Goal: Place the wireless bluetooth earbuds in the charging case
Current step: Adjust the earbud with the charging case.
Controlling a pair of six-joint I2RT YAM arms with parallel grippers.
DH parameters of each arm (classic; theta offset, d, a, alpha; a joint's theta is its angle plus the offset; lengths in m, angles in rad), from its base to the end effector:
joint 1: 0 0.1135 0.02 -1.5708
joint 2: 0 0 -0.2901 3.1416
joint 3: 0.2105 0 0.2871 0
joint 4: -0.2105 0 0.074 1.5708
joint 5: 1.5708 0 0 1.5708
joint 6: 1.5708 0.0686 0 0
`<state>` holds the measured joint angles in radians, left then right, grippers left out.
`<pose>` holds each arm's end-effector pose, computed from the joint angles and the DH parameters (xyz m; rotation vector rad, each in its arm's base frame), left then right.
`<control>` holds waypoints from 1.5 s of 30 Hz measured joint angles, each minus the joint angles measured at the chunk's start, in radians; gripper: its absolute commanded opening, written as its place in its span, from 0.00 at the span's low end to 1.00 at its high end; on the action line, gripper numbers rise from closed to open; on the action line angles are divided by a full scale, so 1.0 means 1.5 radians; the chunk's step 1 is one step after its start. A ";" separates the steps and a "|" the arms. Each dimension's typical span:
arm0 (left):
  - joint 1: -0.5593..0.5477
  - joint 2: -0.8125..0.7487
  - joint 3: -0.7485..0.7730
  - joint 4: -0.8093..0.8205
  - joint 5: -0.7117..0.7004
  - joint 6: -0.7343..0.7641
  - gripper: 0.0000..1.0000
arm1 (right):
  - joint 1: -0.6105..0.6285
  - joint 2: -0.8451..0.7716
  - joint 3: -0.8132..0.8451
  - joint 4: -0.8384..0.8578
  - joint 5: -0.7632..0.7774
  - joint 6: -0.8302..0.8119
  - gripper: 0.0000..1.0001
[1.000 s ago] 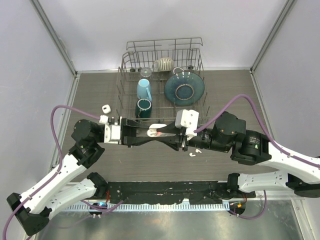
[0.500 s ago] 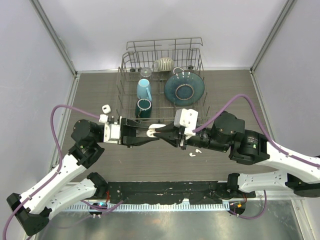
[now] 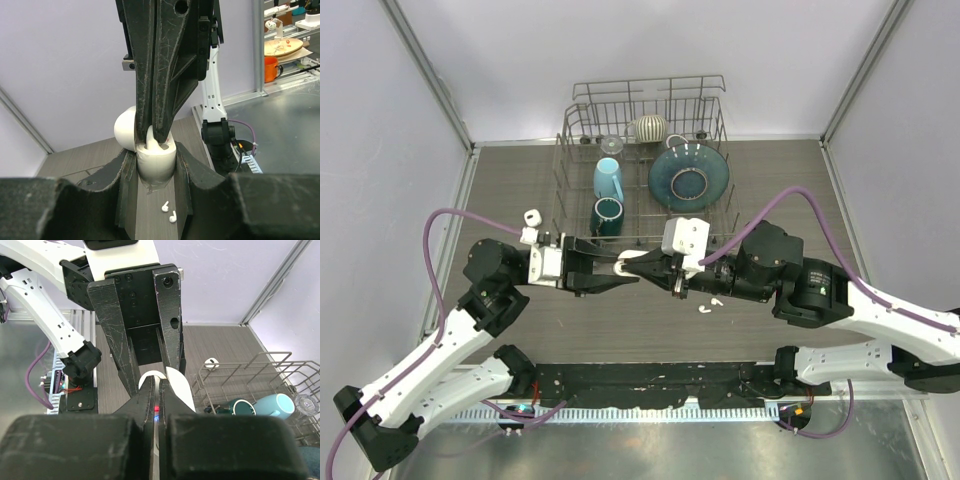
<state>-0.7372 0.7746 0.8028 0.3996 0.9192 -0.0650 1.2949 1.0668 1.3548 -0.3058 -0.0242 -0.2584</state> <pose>0.1090 -0.1727 0.4322 1.1870 0.7756 -1.1942 0.0732 0.2647 0.5023 -1.1709 1.1636 0.8206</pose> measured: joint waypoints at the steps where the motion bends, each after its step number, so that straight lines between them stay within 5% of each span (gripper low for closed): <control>1: 0.000 0.000 -0.001 0.001 -0.001 -0.002 0.00 | 0.000 0.000 0.000 0.000 0.000 0.000 0.01; 22: -0.010 -0.007 -0.075 0.171 -0.071 -0.105 0.00 | 0.002 -0.066 -0.110 0.149 0.015 0.007 0.01; 32: -0.011 -0.009 -0.077 0.192 -0.071 -0.112 0.00 | 0.002 -0.053 -0.086 0.129 -0.003 0.007 0.03; 45: -0.013 -0.012 -0.077 0.199 -0.082 -0.108 0.00 | 0.003 -0.051 -0.060 0.088 -0.027 0.019 0.47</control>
<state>-0.7567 0.7563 0.6872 0.6987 0.7967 -0.2276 1.2991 0.9897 1.2648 -0.1734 -0.0650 -0.2306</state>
